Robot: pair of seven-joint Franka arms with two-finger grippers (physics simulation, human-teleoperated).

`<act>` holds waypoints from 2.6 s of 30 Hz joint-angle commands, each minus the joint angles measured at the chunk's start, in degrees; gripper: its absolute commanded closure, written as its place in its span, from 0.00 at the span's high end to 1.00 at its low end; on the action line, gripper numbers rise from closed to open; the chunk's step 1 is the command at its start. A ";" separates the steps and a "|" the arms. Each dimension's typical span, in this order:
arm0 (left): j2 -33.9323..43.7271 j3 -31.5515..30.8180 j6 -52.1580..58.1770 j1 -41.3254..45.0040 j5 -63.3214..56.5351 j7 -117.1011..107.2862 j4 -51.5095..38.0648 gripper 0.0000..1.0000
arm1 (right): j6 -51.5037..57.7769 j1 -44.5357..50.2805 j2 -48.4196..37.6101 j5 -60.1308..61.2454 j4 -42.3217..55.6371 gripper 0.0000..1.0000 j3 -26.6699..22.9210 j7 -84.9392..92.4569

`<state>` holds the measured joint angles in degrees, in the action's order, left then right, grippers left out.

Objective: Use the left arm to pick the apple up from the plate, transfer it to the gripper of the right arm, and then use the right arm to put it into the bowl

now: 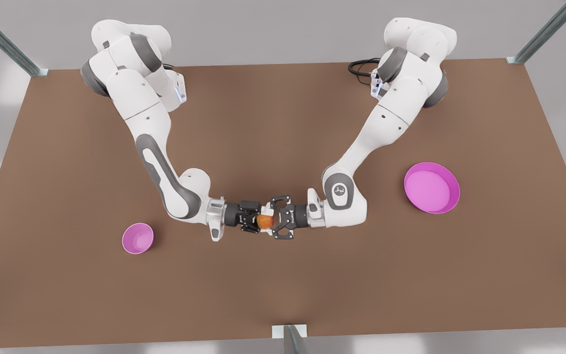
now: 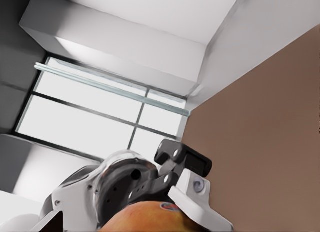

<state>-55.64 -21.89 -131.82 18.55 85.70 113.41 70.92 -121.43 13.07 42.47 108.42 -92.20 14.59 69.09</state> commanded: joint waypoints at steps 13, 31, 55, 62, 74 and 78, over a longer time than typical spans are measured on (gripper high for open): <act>0.00 -0.08 0.25 0.00 0.00 2.87 0.01 0.71 | -2.41 0.03 -0.11 1.71 -2.37 0.79 0.00 1.22; 1.85 0.27 3.32 -4.57 -2.02 -3.01 4.13 1.00 | 0.22 -5.59 -0.20 -9.72 -1.93 0.51 -0.62 -6.43; 49.75 18.20 43.31 -15.56 -86.49 -116.31 10.29 1.00 | 28.00 -32.14 1.73 -56.12 7.57 0.51 -11.16 -15.66; 49.49 18.03 43.31 -15.47 -86.58 -116.40 10.29 1.00 | 22.38 -31.70 4.99 -65.79 12.40 0.52 -12.48 -18.64; 49.40 18.03 43.31 -15.56 -86.49 -116.40 10.29 1.00 | 21.32 -31.18 4.90 -72.21 13.63 1.00 -12.30 -20.93; 49.49 18.03 43.31 -15.47 -86.58 -116.40 10.29 1.00 | 23.43 -27.48 4.28 -84.50 25.40 1.00 -11.60 -29.10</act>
<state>-6.23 -3.84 -88.53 3.02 -0.81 8.38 81.24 -99.18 -14.98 46.72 29.75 -68.60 2.93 49.92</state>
